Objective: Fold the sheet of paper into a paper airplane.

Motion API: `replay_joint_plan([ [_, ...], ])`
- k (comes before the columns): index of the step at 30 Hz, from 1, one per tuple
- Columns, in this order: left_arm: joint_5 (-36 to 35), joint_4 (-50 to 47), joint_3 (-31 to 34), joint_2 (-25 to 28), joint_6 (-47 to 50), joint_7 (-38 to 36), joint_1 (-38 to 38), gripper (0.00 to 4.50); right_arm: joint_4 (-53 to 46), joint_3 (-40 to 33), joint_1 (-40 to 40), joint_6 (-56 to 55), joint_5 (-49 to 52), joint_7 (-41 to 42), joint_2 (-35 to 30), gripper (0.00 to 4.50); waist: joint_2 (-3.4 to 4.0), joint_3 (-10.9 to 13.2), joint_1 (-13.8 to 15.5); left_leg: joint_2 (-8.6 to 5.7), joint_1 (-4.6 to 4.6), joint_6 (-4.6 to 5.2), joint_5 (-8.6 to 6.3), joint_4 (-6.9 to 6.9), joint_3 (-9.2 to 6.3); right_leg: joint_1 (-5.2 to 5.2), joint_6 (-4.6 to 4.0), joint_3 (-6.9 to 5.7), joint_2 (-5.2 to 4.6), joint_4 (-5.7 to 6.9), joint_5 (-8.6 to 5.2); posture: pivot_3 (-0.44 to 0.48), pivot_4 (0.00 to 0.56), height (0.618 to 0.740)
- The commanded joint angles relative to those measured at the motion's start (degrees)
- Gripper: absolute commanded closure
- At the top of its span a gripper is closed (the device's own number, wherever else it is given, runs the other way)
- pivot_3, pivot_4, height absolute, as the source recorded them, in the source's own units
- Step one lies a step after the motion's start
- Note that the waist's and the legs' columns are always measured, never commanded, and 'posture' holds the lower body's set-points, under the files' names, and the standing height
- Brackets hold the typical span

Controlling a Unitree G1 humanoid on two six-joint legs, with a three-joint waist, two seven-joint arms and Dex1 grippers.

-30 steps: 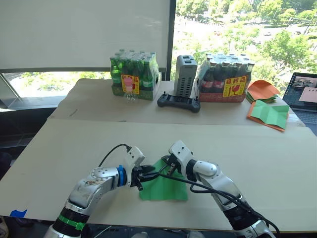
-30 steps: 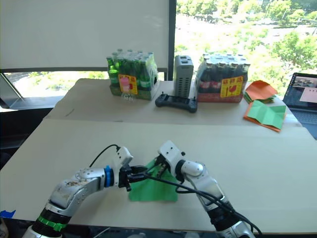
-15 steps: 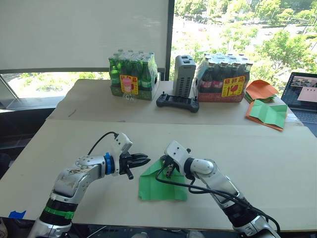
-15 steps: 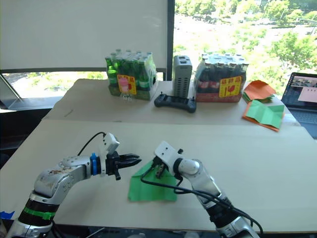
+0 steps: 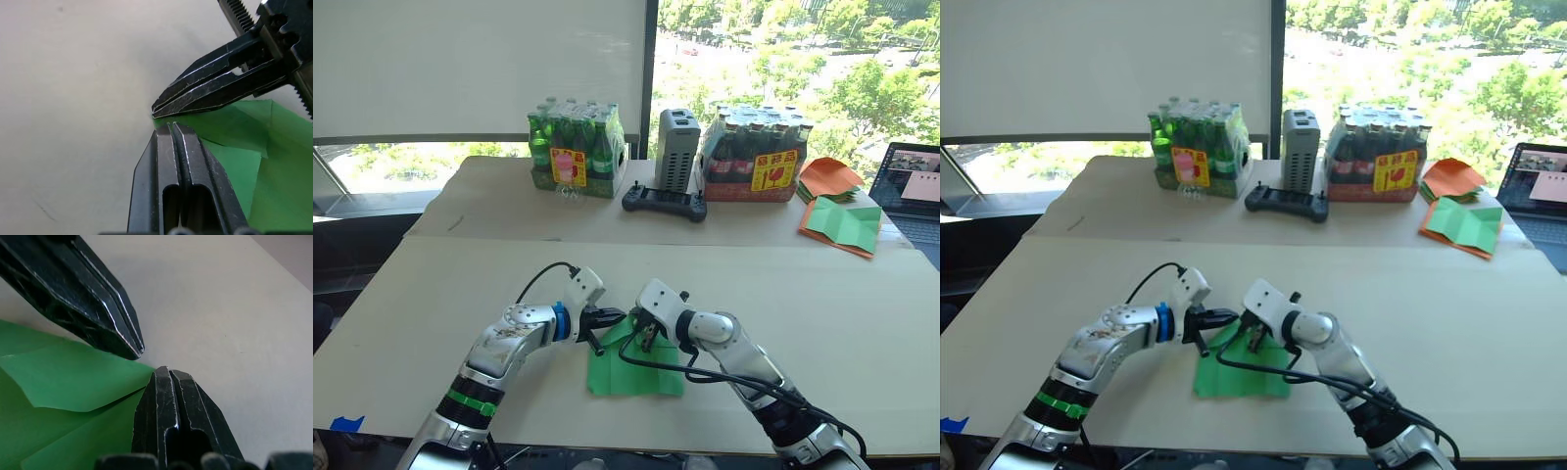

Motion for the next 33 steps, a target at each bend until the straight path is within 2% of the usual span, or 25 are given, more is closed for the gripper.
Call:
replay_joint_plan([
  [1,2.81,1.88,-1.76,0.03,-2.98,-0.54,-0.76,4.41,0.55,1.49,1.06,1.85,-0.45,0.76,0.2,4.5,0.0,0.0,0.02,0.0,0.0,0.0,0.0,0.0,0.0,0.0,0.0,0.0,0.0,0.0,0.0,0.0,0.15,0.675],
  [7,5.81,4.93,-3.89,-0.29,-5.14,-1.32,-0.23,4.41,0.2,1.53,1.22,2.15,-0.54,0.76,0.43,4.5,0.0,-0.01,0.15,-0.01,0.03,0.0,0.0,0.01,-0.01,0.04,0.0,-0.01,-0.01,0.0,0.0,0.0,0.15,0.675],
  [13,7.17,3.4,-5.19,1.35,-5.47,-3.19,2.3,4.41,-0.41,1.49,1.59,2.7,-0.61,0.72,0.64,4.5,0.01,-0.03,0.03,0.0,0.08,0.0,0.0,-0.01,0.0,0.06,0.0,0.0,-0.01,0.0,0.0,0.0,0.15,0.675],
  [33,5.54,-8.57,-0.72,10.38,-3.09,-3.73,15.89,4.41,-0.35,1.2,1.89,2.9,-1.04,0.85,1.37,4.5,0.06,-0.08,-0.06,0.01,0.59,-0.02,0.01,-0.53,0.04,0.12,-0.07,0.13,0.03,-0.06,-0.04,0.0,0.15,0.675],
])
